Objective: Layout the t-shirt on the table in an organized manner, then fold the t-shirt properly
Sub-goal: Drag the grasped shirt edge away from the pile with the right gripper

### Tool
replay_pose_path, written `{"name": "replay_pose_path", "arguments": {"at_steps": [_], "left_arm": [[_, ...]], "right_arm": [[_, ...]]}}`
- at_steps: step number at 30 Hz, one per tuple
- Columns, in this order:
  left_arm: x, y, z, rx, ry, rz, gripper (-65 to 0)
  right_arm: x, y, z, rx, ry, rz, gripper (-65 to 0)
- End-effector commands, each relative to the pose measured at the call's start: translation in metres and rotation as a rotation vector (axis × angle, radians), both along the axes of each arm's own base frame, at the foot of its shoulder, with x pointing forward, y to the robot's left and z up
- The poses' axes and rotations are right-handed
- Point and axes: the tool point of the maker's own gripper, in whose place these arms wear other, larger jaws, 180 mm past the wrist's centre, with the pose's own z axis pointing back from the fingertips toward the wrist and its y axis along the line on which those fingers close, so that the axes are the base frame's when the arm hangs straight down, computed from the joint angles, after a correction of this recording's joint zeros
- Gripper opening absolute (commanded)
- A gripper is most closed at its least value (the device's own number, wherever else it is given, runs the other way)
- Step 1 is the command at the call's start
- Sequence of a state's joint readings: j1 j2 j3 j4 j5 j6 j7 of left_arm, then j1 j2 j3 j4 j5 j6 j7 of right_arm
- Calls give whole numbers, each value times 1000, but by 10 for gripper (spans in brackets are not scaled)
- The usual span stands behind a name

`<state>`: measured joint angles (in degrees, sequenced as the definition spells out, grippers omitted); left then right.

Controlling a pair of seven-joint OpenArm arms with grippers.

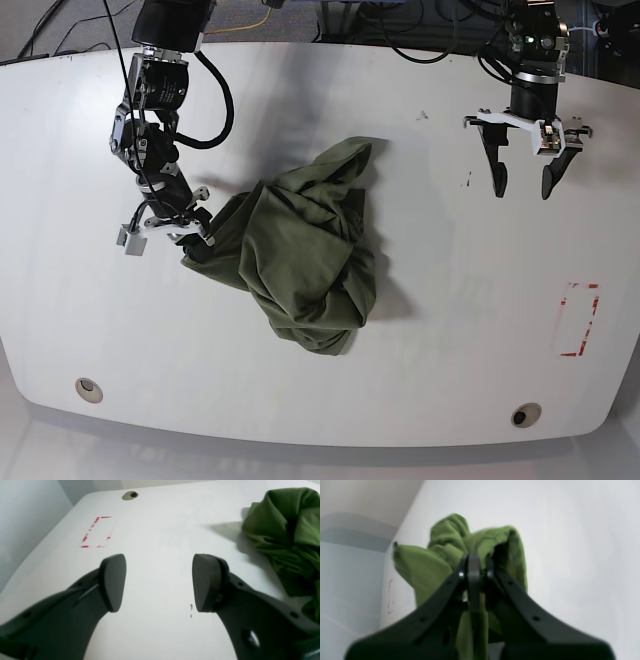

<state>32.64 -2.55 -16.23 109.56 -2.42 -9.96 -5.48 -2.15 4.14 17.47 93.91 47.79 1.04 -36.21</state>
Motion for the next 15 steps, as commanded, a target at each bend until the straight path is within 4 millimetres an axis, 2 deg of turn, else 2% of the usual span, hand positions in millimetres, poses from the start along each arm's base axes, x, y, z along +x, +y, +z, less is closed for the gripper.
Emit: {"name": "replay_pose_path", "arguments": {"at_steps": [1, 9, 11, 15], "left_arm": [[1, 1, 11, 10, -39, -4, -257], [1, 1, 11, 11, -39, -5, -257], [1, 1, 11, 11, -39, -5, -257], [1, 1, 11, 11, -39, -5, -257]], "right_arm": [[8, -10, 28, -55, -82, 0, -650], [6, -10, 47, -185, -113, 33, -650], [5, -5, 50, -243, -110, 65, -650], [5, -3, 69, -388, -144, 107, -650]]}}
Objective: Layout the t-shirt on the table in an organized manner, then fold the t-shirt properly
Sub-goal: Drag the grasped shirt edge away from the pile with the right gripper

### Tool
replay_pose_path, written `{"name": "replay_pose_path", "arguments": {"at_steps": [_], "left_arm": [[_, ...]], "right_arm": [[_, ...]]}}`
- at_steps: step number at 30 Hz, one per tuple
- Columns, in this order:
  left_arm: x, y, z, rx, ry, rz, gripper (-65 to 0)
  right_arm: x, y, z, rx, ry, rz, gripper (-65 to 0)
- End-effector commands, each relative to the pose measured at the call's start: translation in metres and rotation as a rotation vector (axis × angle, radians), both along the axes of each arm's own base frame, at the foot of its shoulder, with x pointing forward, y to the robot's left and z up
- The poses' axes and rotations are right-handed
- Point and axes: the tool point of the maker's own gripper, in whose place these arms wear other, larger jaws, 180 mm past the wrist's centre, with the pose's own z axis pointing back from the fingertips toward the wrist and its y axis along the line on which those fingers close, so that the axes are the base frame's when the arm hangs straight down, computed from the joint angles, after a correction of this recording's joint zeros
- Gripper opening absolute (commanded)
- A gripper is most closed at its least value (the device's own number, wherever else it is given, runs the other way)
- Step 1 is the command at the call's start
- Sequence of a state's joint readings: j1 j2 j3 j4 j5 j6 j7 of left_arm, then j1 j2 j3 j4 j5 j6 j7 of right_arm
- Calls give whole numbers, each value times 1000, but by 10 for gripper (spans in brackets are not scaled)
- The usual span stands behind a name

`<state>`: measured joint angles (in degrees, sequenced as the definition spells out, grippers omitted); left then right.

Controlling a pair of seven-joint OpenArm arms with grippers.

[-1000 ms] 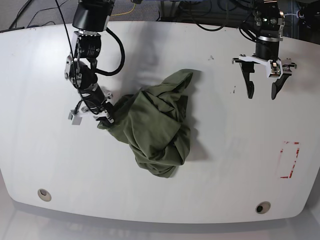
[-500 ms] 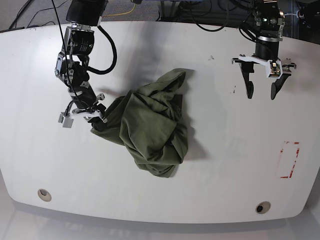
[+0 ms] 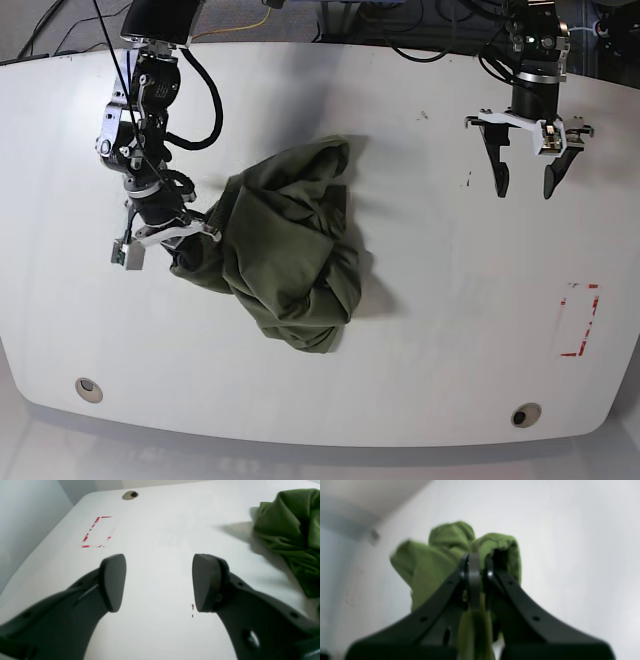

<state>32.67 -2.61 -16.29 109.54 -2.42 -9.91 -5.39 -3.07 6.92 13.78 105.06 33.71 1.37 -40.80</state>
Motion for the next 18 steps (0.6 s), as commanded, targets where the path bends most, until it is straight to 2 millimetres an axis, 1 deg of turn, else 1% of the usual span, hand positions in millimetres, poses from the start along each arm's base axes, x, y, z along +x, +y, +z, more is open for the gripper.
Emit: {"name": "replay_pose_path", "arguments": {"at_steps": [1, 3, 5, 9, 13, 17, 18], "left_arm": [[2, 1, 11, 9, -41, -6, -257], [2, 1, 12, 9, -43, -6, -257], [2, 1, 12, 9, -43, -6, -257], [2, 1, 12, 9, -43, -6, -257], [2, 1, 12, 9, -43, -6, -257], [2, 1, 12, 9, -43, -6, -257], [2, 1, 12, 9, -43, -6, -257]], "right_arm": [[8, -2, 34, -80, -108, 15, -650], [5, 1, 37, -130, -113, 28, -650], [5, 0, 44, -193, -131, 34, -650], [4, -3, 51, -284, -144, 47, -650], [4, -12, 55, -374, -150, 41, -650], [5, -19, 57, -419, -152, 36, -650], [5, -23, 61, -446, -158, 35, -650]]}}
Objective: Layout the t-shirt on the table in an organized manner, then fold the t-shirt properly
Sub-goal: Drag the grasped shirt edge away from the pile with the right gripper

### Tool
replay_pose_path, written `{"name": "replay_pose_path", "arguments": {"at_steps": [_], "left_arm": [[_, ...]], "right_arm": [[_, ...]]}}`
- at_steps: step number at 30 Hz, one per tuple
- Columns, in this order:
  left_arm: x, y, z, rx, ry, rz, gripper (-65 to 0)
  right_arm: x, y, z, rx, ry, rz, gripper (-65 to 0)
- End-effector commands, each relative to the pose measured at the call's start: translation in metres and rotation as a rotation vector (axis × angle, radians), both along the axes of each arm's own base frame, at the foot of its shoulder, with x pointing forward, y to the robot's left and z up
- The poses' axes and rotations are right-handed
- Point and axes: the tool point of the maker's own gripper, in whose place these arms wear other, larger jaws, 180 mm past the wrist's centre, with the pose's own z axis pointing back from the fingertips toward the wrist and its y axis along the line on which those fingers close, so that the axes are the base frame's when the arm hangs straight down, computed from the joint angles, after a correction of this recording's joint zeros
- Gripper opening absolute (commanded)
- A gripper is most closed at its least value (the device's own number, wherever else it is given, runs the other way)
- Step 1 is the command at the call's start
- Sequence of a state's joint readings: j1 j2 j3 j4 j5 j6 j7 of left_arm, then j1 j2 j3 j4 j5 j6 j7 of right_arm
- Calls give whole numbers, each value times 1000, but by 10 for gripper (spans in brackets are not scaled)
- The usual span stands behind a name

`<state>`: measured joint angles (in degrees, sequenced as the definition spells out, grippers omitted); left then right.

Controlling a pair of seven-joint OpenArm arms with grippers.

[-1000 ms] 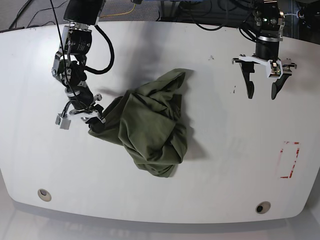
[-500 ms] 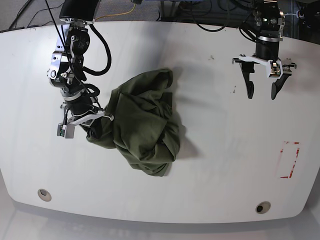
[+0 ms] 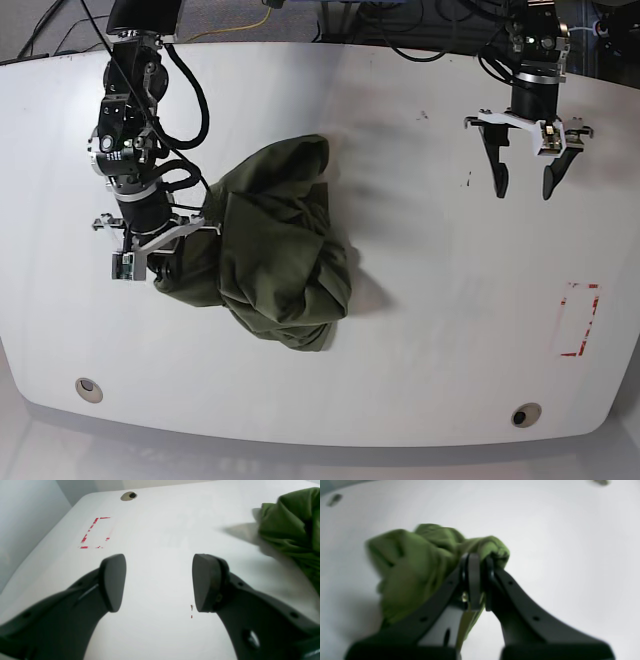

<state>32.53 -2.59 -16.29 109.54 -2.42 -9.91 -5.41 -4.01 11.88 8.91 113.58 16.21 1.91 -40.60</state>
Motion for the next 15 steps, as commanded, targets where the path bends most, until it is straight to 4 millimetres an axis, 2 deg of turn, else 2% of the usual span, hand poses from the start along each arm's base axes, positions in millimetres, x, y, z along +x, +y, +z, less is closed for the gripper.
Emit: {"name": "replay_pose_path", "arguments": {"at_steps": [1, 15], "left_arm": [[1, 1, 11, 10, -40, -6, -257], [2, 0, 11, 10, -41, -8, -257]], "right_arm": [[7, -9, 26, -60, -83, 3, -650], [12, -35, 42, -218, -107, -14, -650]]}}
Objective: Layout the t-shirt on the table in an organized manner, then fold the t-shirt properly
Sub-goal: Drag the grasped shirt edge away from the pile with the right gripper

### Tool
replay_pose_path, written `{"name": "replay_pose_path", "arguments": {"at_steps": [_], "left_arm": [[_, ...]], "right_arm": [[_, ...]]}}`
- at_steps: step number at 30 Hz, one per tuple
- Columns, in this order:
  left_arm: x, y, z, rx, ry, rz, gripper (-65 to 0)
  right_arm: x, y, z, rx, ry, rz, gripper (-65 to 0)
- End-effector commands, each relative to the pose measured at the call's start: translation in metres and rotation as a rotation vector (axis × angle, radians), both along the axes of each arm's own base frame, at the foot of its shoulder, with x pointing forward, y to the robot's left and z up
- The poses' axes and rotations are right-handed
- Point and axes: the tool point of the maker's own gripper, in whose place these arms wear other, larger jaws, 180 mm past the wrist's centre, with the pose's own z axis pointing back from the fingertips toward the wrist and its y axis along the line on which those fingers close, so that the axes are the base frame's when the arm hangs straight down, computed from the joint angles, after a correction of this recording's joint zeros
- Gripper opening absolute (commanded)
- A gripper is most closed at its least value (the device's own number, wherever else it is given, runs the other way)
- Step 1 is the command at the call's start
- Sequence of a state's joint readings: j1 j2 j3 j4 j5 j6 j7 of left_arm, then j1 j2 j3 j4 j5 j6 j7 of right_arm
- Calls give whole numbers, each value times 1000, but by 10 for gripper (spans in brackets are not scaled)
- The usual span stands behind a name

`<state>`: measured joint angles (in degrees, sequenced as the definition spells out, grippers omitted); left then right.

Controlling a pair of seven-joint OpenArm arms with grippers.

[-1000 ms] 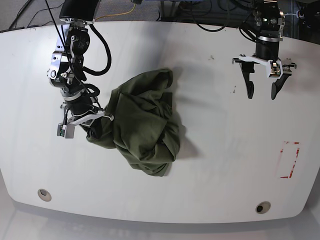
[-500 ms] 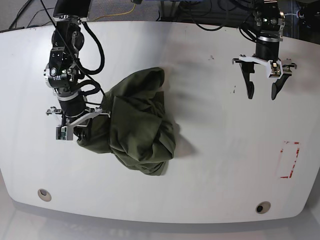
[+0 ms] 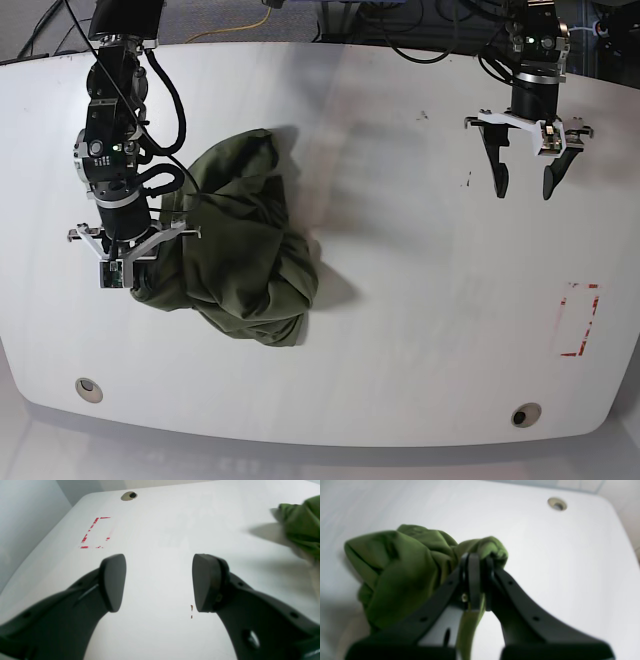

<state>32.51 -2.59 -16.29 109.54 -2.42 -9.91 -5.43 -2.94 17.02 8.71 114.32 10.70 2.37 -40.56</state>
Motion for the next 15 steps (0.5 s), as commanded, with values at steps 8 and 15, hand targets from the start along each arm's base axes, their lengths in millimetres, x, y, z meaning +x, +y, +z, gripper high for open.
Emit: {"name": "replay_pose_path", "arguments": {"at_steps": [8, 15], "left_arm": [[6, 0, 14, 10, -53, -7, -257], [12, -6, 18, 2, -73, -22, -257]], "right_arm": [[11, -14, 35, -66, -100, 1, -650], [13, -16, 40, -80, -109, 2, -650]]}}
